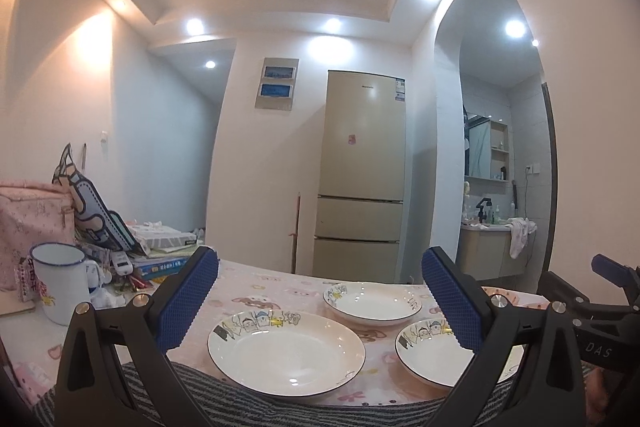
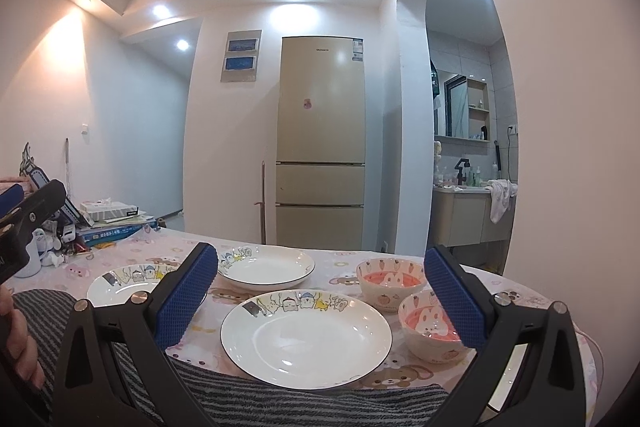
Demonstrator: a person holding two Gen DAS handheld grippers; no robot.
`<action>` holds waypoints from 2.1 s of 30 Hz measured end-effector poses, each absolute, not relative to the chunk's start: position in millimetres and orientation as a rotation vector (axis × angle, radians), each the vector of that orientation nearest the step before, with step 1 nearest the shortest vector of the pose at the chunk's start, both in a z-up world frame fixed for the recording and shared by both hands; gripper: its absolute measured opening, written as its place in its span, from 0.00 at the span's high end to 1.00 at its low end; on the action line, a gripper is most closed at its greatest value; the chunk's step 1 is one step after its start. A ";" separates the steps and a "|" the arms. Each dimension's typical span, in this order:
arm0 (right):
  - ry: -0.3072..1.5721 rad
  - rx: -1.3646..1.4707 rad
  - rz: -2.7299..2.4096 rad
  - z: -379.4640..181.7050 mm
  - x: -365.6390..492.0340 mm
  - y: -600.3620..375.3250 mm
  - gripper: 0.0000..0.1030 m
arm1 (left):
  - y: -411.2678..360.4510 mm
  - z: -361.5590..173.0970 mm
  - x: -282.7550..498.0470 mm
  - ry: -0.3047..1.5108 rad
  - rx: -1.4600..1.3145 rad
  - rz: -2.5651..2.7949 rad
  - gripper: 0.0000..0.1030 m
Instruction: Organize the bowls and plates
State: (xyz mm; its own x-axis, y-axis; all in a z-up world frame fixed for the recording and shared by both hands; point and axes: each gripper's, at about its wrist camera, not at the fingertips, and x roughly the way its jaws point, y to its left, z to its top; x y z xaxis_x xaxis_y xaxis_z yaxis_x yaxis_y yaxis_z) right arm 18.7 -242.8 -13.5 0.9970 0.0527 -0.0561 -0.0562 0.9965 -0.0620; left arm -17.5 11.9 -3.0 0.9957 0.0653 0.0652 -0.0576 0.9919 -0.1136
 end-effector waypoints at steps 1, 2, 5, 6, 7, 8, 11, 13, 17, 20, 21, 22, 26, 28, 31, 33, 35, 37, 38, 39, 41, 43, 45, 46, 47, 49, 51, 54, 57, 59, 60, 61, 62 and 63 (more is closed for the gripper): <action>0.054 -0.070 0.051 -13.3 18.2 -241.6 0.00 | 12.9 -3.6 -17.8 -0.063 -0.117 0.067 0.00; 0.052 -0.077 0.048 -13.2 17.5 -240.3 0.00 | 12.7 -3.8 -17.6 -0.056 -0.122 0.077 0.00; 0.058 -0.098 0.053 -12.7 18.2 -235.5 0.00 | 12.6 -3.1 -14.3 -0.028 -0.121 0.104 0.00; 0.064 -0.105 0.050 -12.8 18.8 -233.0 0.00 | 13.0 -2.9 -12.3 -0.012 -0.120 0.094 0.00; 0.070 -0.111 0.052 -12.8 19.6 -231.6 0.00 | 13.1 -2.3 -9.5 0.011 -0.121 0.078 0.00; 0.075 -0.115 0.051 -12.8 20.4 -230.0 0.00 | 13.4 -2.3 -7.1 0.028 -0.122 0.064 0.00; 0.072 -0.123 0.041 -11.3 20.3 -228.8 0.00 | 15.0 -0.7 -3.8 0.058 -0.132 0.041 0.00; 0.059 -0.126 0.032 -7.3 16.8 -229.0 0.00 | 17.3 1.5 -3.6 0.068 -0.144 0.029 0.00; 0.070 -0.105 0.058 7.3 12.8 -233.1 0.00 | 15.9 11.5 -3.5 0.094 -0.119 0.043 0.00; 0.090 -0.069 0.086 22.0 12.5 -238.1 0.00 | 16.3 21.1 -2.0 0.104 -0.092 0.063 0.00; 0.094 -0.070 0.081 27.6 13.9 -238.7 0.00 | 16.7 25.9 0.1 0.113 -0.089 0.063 0.00; 0.091 -0.073 0.074 33.3 15.1 -238.3 0.00 | 18.2 30.4 2.6 0.126 -0.094 0.061 0.00; 0.118 -0.052 0.100 67.3 23.4 -240.1 0.00 | 24.5 55.2 10.0 0.165 -0.100 0.020 0.00; 0.141 -0.005 0.186 86.2 25.4 -245.0 0.00 | 24.2 68.7 13.4 0.166 -0.062 0.022 0.00; 0.172 0.054 0.279 110.3 36.4 -251.8 0.00 | 27.8 86.3 25.9 0.213 -0.045 0.003 0.00; 0.188 0.082 0.325 120.5 49.7 -250.2 0.00 | 34.3 94.4 37.5 0.246 -0.066 -0.022 0.00; 0.197 0.102 0.350 126.1 63.3 -245.5 0.00 | 43.5 98.4 48.2 0.258 -0.093 -0.020 0.00; 0.203 0.117 0.373 129.3 76.8 -239.2 0.00 | 55.1 97.5 58.2 0.274 -0.117 0.000 0.00; 0.210 0.124 0.383 129.7 82.4 -235.5 0.00 | 62.8 95.0 63.4 0.283 -0.129 0.007 0.00; 0.225 0.133 0.397 129.0 90.7 -231.0 0.01 | 68.5 92.3 67.2 0.292 -0.139 0.011 0.00; 0.263 0.152 0.431 122.8 104.8 -221.9 0.03 | 78.8 84.5 73.3 0.309 -0.156 0.021 0.00; 0.313 0.165 0.465 112.5 122.5 -213.3 0.08 | 91.5 72.6 83.4 0.343 -0.180 0.021 0.00; 0.369 0.165 0.483 97.9 140.7 -201.4 0.18 | 100.3 59.7 92.7 0.379 -0.196 0.013 0.05; 0.397 0.157 0.484 88.3 149.8 -194.9 0.19 | 105.0 52.1 99.3 0.409 -0.207 0.012 0.07; 0.421 0.150 0.479 79.1 156.4 -189.6 0.20 | 108.2 46.8 105.1 0.429 -0.218 0.010 0.07; 0.484 0.143 0.464 55.0 173.0 -179.8 0.20 | 116.8 32.0 118.0 0.477 -0.251 0.004 0.08; 0.564 0.156 0.437 30.9 188.6 -176.4 0.20 | 126.5 17.5 131.6 0.534 -0.283 0.008 0.14; 0.707 0.189 0.431 -3.1 212.3 -171.8 0.28 | 142.4 -5.6 147.2 0.616 -0.350 0.014 0.39; 0.836 0.183 0.465 -30.7 236.1 -160.7 0.40 | 159.3 -31.0 163.7 0.748 -0.425 0.009 0.54; 0.908 0.146 0.454 -44.5 249.4 -154.3 0.47 | 167.9 -39.4 173.9 0.811 -0.444 0.003 0.54; 0.952 0.128 0.459 -50.9 257.4 -151.0 0.54 | 170.7 -41.8 178.9 0.830 -0.436 0.009 0.54; 0.994 0.124 0.475 -56.4 265.4 -148.5 0.57 | 173.1 -44.2 183.8 0.848 -0.422 0.020 0.54; 1.026 0.128 0.487 -61.3 273.3 -147.0 0.59 | 174.5 -45.7 188.1 0.862 -0.414 0.031 0.54; 1.055 0.133 0.482 -66.7 279.6 -145.5 0.60 | 176.9 -50.2 193.8 0.880 -0.411 0.036 0.54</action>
State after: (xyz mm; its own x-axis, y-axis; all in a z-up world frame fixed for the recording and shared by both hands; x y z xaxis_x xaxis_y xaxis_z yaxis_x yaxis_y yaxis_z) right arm 279.6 -145.5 -66.7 0.3998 0.4425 -0.8027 -0.3173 0.8884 0.3317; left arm 193.8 176.9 -50.2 0.6414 -0.1369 -0.7549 -0.1976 0.9213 -0.3350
